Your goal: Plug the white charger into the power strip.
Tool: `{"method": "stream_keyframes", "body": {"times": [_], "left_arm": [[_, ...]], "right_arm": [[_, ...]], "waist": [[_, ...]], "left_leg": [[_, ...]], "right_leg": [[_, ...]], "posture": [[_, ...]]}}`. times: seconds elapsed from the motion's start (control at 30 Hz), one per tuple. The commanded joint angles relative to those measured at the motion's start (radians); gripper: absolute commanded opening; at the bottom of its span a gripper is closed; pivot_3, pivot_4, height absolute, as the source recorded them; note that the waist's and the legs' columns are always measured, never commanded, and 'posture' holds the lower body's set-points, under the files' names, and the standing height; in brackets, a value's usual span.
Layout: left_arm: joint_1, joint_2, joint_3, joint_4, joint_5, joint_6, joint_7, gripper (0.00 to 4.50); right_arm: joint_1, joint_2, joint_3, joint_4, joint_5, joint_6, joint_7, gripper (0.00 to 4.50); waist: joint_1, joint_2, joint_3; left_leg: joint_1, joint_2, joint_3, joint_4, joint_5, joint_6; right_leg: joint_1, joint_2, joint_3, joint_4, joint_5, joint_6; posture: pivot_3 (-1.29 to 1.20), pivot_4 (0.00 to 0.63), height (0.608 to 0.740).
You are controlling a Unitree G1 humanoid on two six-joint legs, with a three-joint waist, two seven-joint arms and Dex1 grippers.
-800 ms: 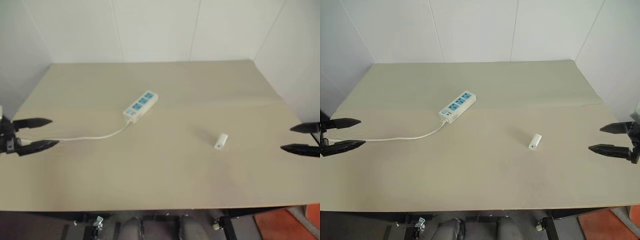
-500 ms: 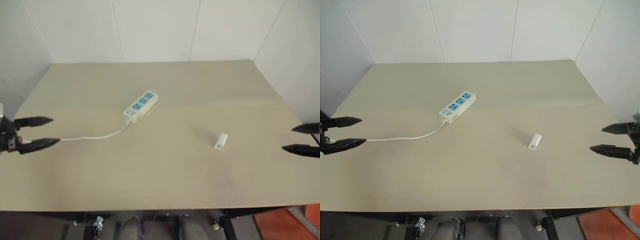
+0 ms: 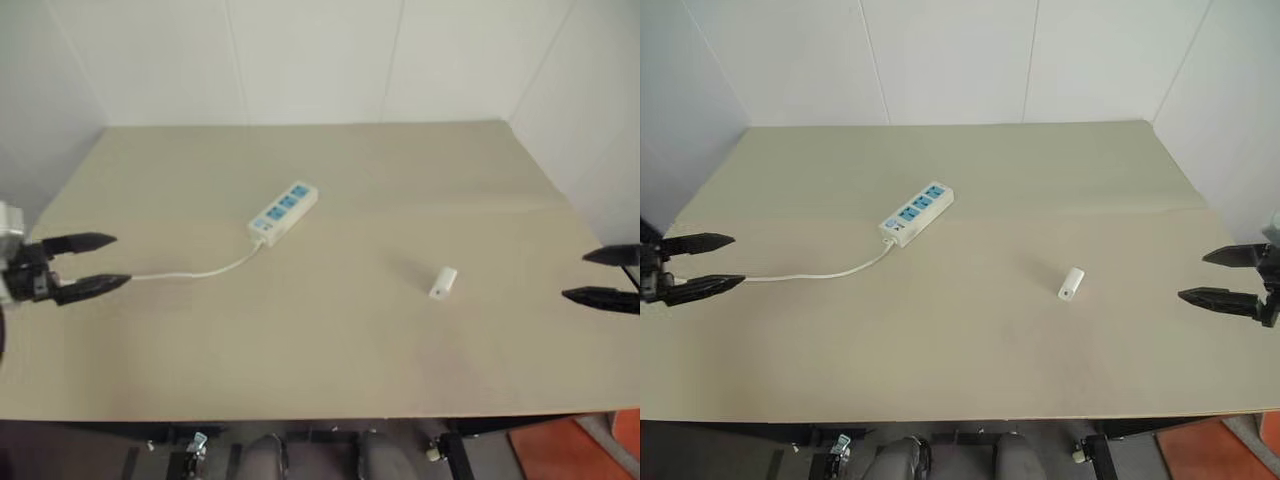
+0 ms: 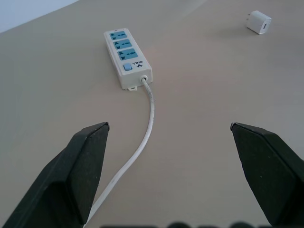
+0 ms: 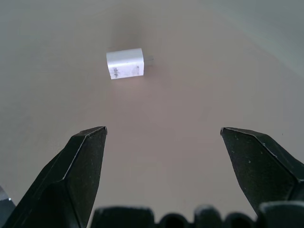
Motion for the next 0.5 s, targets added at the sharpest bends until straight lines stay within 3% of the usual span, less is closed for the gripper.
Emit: {"method": "stream_keyframes", "body": {"times": [0.03,0.33,0.5], "left_arm": [[-0.066,-0.044,-0.04,0.055,0.057,-0.059,0.073,4.47],[-0.273,-0.364,-0.204,0.206,0.188,-0.173,0.239,4.47],[-0.391,-0.465,-0.286,0.351,0.301,-0.223,0.351,4.47]], "right_arm": [[-0.046,0.034,0.022,-0.105,0.03,0.031,-0.073,4.5],[-0.253,0.237,0.2,-0.45,0.102,0.199,-0.332,4.5],[-0.373,0.358,0.335,-0.567,0.105,0.282,-0.444,4.5]], "waist": [[0.001,0.0,0.0],[0.009,-0.002,-0.001],[0.014,-0.002,-0.001]], "left_leg": [[0.0,0.0,0.0,0.0,0.0,0.0],[-0.007,-0.001,-0.004,0.003,0.0,0.0],[-0.017,-0.002,-0.005,0.009,0.0,0.0]], "right_leg": [[0.0,0.0,0.0,0.0,0.0,0.0],[-0.004,0.0,-0.002,0.002,0.0,0.0],[-0.013,0.0,-0.003,0.006,0.001,0.001]], "posture": [[0.0,0.15,0.74],[0.0,0.15,0.74],[0.0,0.15,0.74]]}}
